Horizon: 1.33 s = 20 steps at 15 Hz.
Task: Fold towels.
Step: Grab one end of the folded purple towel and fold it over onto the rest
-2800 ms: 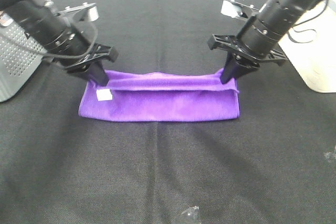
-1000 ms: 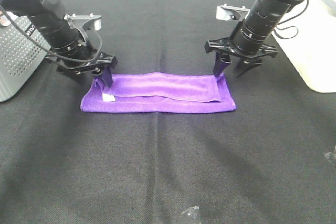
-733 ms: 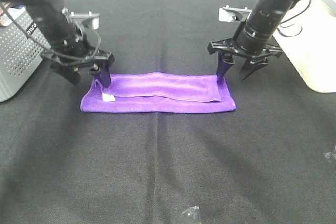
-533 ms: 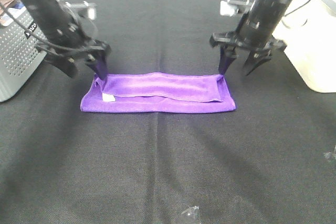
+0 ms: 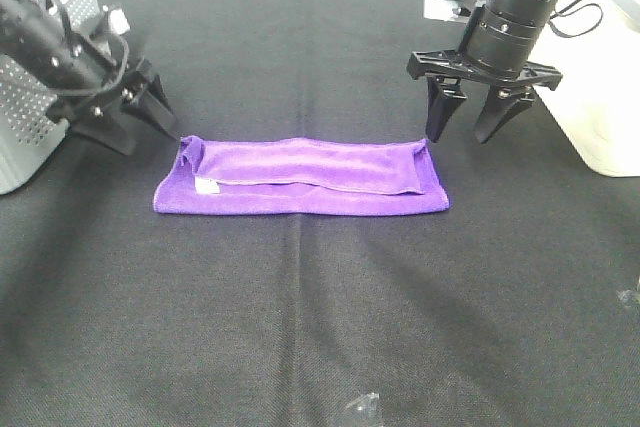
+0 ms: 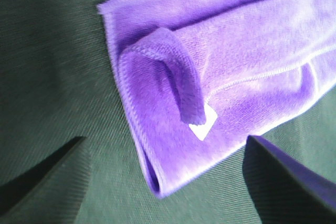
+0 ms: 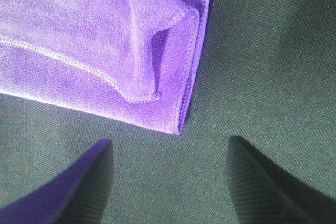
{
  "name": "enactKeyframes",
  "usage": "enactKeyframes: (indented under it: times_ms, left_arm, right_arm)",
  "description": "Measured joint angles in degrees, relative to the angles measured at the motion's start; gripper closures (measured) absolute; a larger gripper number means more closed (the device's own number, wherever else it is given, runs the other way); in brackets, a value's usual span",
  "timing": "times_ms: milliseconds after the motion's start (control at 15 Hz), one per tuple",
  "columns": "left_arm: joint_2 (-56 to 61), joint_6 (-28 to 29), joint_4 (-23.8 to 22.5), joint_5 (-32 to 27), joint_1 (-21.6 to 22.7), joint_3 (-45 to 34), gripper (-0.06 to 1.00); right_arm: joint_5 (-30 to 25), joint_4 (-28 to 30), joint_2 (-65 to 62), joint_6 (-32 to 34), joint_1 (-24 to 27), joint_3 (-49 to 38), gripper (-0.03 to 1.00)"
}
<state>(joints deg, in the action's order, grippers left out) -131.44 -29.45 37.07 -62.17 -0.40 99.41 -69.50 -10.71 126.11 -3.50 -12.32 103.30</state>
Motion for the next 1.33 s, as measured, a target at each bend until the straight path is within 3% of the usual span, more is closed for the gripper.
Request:
enactKeyframes:
  times_ms: [200, 333, 867, 1333]
  left_arm:
    - [-0.29, -0.23, -0.97, 0.74, 0.00, 0.00, 0.20]
    - [-2.18, 0.97, -1.38, 1.09, 0.00, 0.00, 0.11]
    - [-5.56, -0.06, 3.21, 1.03, -0.74, 0.69, 0.08]
    - [-8.19, 2.35, 6.07, 1.26, -9.45, 3.50, 0.08]
  right_arm:
    - [0.00, 0.00, 0.00, 0.11, 0.00, 0.00, 0.37]
    - [0.00, 0.00, 0.00, 1.55, 0.00, 0.00, 0.37]
    - [0.00, 0.00, 0.00, 1.60, 0.00, 0.00, 0.37]
    - [0.00, 0.00, 0.00, 1.60, 0.00, 0.00, 0.37]
